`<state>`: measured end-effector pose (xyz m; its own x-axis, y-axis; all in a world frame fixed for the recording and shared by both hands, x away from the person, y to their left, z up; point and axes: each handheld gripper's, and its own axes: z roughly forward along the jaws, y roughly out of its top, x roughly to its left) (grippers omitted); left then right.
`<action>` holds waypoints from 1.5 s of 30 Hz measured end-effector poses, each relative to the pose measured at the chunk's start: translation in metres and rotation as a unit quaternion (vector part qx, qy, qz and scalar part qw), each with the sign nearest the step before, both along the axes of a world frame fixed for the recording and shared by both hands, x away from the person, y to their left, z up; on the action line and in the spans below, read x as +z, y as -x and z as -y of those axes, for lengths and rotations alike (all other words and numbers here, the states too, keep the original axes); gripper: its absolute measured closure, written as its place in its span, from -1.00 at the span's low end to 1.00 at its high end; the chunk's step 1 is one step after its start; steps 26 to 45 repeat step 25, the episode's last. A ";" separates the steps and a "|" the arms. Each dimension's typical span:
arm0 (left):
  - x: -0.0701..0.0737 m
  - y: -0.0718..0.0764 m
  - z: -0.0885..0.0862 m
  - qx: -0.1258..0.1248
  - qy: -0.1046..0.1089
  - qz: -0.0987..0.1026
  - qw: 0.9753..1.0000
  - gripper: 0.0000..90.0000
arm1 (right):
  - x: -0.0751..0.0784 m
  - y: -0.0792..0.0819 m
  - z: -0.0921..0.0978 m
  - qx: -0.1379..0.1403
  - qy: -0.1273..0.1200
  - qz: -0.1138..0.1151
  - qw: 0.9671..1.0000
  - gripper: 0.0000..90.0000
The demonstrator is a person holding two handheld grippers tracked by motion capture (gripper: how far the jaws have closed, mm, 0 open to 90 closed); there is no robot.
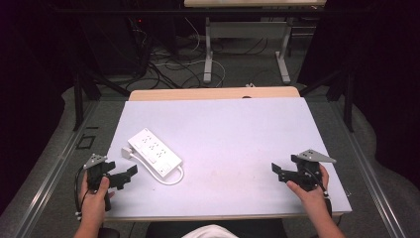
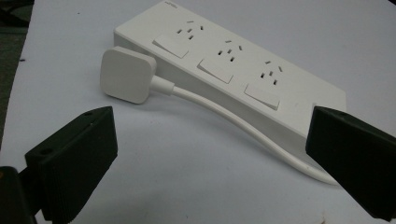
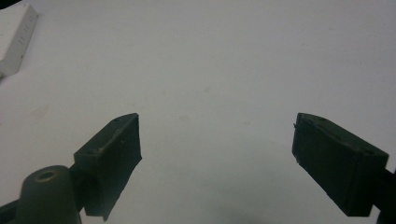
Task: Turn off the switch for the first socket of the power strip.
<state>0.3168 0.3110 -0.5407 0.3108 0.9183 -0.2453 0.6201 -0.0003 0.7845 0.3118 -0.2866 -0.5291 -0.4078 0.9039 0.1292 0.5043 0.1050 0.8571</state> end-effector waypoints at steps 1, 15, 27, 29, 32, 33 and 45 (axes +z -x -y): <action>0.000 0.000 0.000 -0.002 -0.004 0.001 1.000 -0.95 | 0.000 0.000 0.000 0.002 0.002 0.002 1.000 -0.67; -0.005 -0.003 0.005 -0.002 0.000 -0.009 1.000 -0.95 | -0.002 -0.001 0.000 -0.001 0.006 0.001 1.000 -0.67; -0.005 -0.003 0.004 0.000 0.009 -0.009 1.000 -0.95 | -0.003 -0.002 0.001 0.001 0.006 -0.003 1.000 -0.67; -0.005 -0.003 0.004 0.000 0.009 -0.009 1.000 -0.95 | -0.003 -0.002 0.001 0.001 0.006 -0.003 1.000 -0.67; -0.005 -0.003 0.004 0.000 0.009 -0.009 1.000 -0.95 | -0.003 -0.002 0.001 0.001 0.006 -0.003 1.000 -0.67; -0.005 -0.003 0.004 0.000 0.009 -0.009 1.000 -0.95 | -0.003 -0.002 0.001 0.001 0.006 -0.003 1.000 -0.67; -0.005 -0.003 0.004 0.000 0.009 -0.009 1.000 -0.95 | -0.003 -0.002 0.001 0.001 0.006 -0.003 1.000 -0.67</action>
